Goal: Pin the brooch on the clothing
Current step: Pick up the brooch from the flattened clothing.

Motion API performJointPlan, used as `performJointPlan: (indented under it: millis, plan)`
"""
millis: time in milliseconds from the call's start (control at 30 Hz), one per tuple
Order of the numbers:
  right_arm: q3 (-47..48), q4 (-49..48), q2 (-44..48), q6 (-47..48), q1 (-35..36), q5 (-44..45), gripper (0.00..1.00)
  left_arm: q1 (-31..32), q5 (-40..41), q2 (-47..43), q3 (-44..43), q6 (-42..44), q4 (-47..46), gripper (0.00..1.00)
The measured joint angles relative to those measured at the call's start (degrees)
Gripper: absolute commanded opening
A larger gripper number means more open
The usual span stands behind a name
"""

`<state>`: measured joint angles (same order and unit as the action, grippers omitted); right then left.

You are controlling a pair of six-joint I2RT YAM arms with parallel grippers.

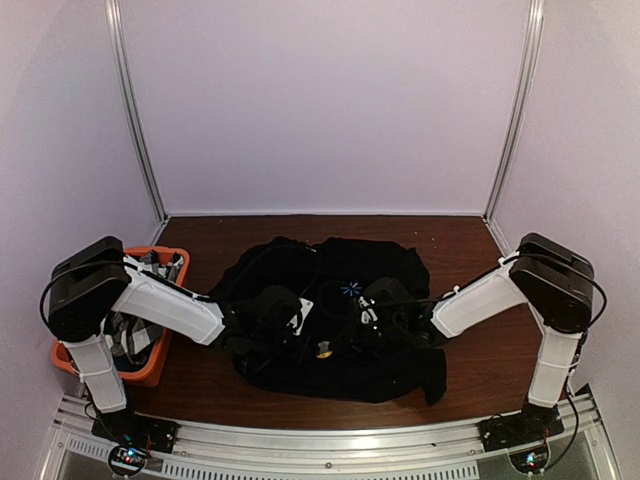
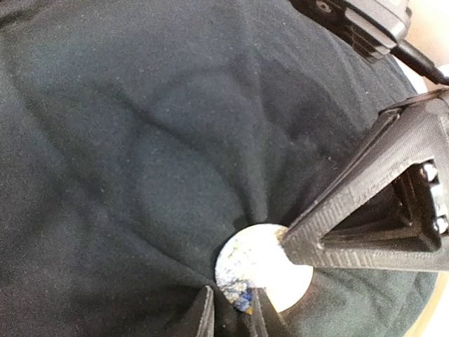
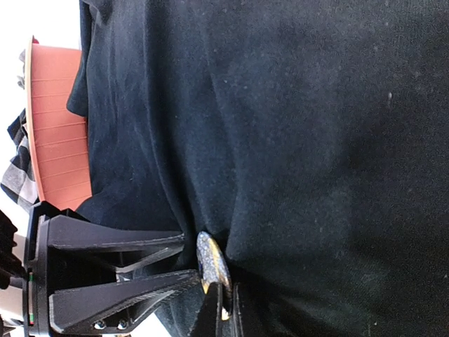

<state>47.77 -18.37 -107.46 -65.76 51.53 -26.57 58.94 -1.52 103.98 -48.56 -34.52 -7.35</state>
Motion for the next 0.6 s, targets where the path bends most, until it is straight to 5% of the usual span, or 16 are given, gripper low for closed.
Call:
performJointPlan:
  millis: [167, 300, 500, 600]
  plan:
    - [0.0, -0.9, 0.0, 0.2, 0.1, -0.2, 0.01, 0.0, 0.0, 0.1, 0.0, 0.0, -0.2, 0.24]
    - [-0.9, -3.8, -0.1, -0.6, 0.2, -0.5, 0.00, 0.0, 0.0, 0.1, 0.0, -0.3, -0.6, 0.43]
    - [-1.6, -5.9, 0.6, -1.5, 0.2, -0.9, 0.00, 0.1, 2.1, -2.7, 0.7, 0.2, 1.6, 0.88]
    - [-1.6, -5.7, 3.2, -1.9, 0.2, -0.7, 0.00, 0.0, 5.8, -8.8, 2.5, 1.6, 4.4, 0.96]
